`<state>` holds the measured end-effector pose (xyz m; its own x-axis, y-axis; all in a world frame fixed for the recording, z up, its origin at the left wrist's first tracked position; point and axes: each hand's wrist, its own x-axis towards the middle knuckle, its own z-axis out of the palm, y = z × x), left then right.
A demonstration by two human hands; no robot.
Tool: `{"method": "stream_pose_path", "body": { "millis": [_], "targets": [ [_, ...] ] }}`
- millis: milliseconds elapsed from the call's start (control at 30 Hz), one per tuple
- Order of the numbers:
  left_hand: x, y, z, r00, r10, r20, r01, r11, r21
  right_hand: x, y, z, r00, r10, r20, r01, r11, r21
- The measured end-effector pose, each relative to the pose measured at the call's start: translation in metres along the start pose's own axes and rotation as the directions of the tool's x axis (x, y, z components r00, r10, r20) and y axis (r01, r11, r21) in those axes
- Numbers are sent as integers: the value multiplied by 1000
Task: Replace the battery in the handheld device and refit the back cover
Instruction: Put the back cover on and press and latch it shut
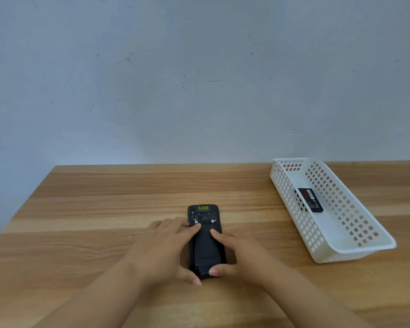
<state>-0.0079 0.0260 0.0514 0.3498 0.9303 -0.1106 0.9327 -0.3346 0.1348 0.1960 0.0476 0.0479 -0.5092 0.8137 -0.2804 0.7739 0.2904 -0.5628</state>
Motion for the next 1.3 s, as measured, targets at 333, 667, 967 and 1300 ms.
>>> {"method": "stream_pose_path", "body": {
  "millis": [333,667,967,1300],
  "targets": [
    [14,5,-6,1000,9,-10,-5,959,285,2,2,0,1000,9,16,-9,1000,10],
    [21,9,-14,998,50,-29,-39,954,299,2,3,1,1000,18,9,-18,998,64],
    [26,11,-17,999,44,-2,-41,953,299,2,4,2,1000,27,15,-28,996,87],
    [14,5,-4,994,-49,-101,66,983,171,2,3,2,999,36,15,-37,998,56]
  ]
}}
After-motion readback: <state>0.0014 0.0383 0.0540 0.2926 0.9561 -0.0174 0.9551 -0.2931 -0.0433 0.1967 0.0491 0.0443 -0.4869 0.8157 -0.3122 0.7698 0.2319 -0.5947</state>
